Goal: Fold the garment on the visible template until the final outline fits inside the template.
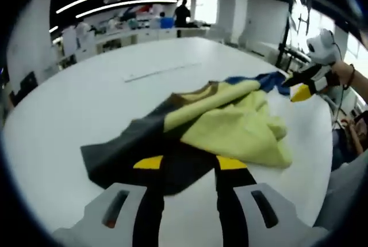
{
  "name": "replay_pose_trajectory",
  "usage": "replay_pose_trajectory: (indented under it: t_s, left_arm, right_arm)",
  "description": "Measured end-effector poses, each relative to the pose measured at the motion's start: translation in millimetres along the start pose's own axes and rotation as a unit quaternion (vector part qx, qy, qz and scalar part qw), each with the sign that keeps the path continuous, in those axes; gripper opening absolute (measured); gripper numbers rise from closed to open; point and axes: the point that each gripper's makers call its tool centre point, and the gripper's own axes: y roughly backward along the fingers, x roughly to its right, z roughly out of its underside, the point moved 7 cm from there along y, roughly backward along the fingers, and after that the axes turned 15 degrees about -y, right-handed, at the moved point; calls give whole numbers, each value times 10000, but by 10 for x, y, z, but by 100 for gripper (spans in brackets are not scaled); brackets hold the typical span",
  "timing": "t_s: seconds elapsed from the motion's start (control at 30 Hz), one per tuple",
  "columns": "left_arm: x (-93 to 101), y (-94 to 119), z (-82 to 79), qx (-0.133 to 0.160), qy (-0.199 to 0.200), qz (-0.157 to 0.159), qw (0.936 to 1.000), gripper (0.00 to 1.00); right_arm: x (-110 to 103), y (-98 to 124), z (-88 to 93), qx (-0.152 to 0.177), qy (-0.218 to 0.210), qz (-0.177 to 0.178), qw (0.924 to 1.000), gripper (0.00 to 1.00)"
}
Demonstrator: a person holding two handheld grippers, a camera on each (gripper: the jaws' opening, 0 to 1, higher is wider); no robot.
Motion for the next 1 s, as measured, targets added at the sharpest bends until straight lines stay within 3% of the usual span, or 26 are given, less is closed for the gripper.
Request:
replay_pose_trajectory:
  t_s: [0.2, 0.4, 0.5, 0.9, 1.0]
  left_arm:
    - [87, -135, -9, -110, -167, 43, 9998, 28]
    - [124, -237, 26, -287, -265, 29, 9992, 26]
    - [127, -258, 96, -546, -247, -35, 9982, 23]
    - [100, -291, 110, -462, 80, -204, 9987, 15]
    - [100, -295, 115, -445, 44, -261, 9987, 2]
  right_arm:
    - [-151, -163, 94, -121, 176, -284, 9994, 45]
    - [-177, -298, 142, -210, 386, -230, 9988, 35]
    - [-173, -342, 164, -261, 400, -256, 9985, 30]
    - [-165, -466, 262, -445, 635, -57, 9970, 18]
    - [-174, -489, 263, -396, 804, -6, 9960, 10]
